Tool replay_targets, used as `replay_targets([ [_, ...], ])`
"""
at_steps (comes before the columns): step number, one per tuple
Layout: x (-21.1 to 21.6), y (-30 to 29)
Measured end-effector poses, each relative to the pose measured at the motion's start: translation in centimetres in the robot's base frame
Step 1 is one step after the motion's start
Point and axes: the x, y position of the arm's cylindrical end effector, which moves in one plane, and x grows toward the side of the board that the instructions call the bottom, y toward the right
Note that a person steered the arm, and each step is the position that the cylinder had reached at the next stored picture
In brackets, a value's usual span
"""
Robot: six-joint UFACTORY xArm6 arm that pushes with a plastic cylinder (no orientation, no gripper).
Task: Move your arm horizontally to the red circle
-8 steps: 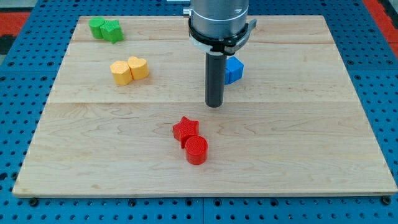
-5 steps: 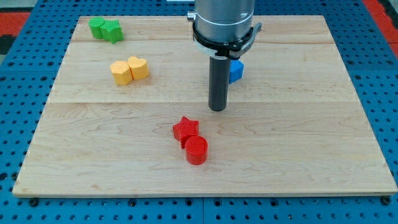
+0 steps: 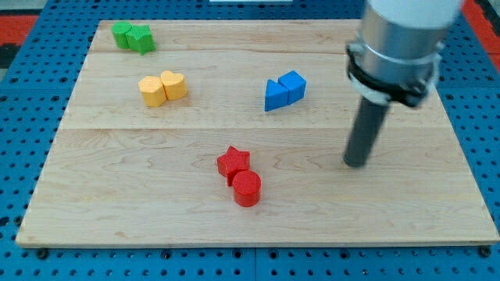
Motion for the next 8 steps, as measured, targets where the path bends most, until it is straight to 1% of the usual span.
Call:
replay_targets([
  [1, 8.7, -1.7],
  [2, 6.9, -6.6],
  [3, 5.5, -7.3],
  [4, 5.4, -6.0],
  [5, 4.1, -2.6],
  [6, 1.8, -1.2],
  [7, 1.6, 0.4],
  [8, 0.0, 0.4],
])
